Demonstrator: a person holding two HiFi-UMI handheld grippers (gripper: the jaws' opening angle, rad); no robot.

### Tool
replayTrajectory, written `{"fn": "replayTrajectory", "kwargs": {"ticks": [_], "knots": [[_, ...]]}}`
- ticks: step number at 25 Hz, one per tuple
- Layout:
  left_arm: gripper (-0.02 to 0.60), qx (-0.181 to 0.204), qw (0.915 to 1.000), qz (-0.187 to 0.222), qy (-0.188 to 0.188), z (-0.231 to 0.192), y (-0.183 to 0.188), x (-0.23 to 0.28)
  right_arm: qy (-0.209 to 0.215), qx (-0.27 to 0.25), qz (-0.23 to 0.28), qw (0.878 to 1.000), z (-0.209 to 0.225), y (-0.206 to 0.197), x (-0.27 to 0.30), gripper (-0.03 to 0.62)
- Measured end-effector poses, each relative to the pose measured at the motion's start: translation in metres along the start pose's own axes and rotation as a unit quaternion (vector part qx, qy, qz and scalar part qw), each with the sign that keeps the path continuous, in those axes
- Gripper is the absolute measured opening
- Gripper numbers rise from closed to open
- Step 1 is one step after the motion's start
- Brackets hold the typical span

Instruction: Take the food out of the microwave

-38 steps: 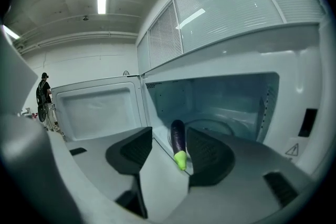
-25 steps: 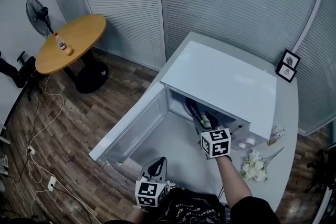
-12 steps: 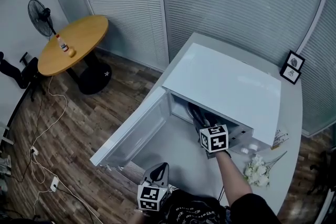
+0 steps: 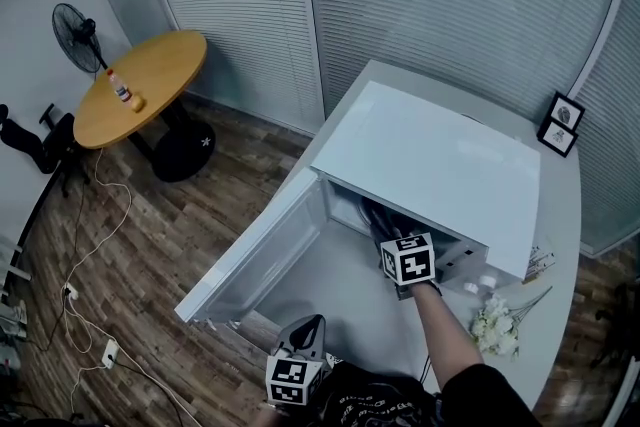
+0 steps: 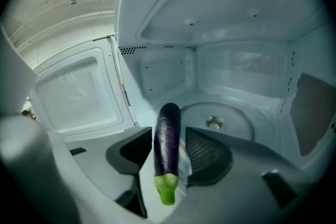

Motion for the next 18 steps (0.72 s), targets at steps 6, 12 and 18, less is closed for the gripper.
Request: {"fn": "replayTrajectory", "kwargs": {"ticks": [6,12,18], "knots": [[0.008,-0.001,1.0,-0.001,0.002,-0.003,-0.002,-0.002,-0.002,-0.002,-0.032,0.999,-0.002,-0.005,0.008,0.195],[0.008,-0.005,1.0,-0.001,0.004,-0.005,-0.003,-0.003,-0.006,-0.014,-0.04,0.999,-0.003,-0.008,0.011,0.179],[0.008,-0.009,0.9999,0.0,0.008,-0.006,-0.004,-0.005,-0.005,-0.018,-0.035,0.999,-0.005,-0.007,0.012,0.161]]}}
Point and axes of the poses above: the fingertips, and each gripper's own axes: x forward along the fingers, z to its right, y out of its top, the point moved 9 cm from there along -x, backward along the fingers, and after that the axes turned 5 degrees about -y, right-handed, at the moved point
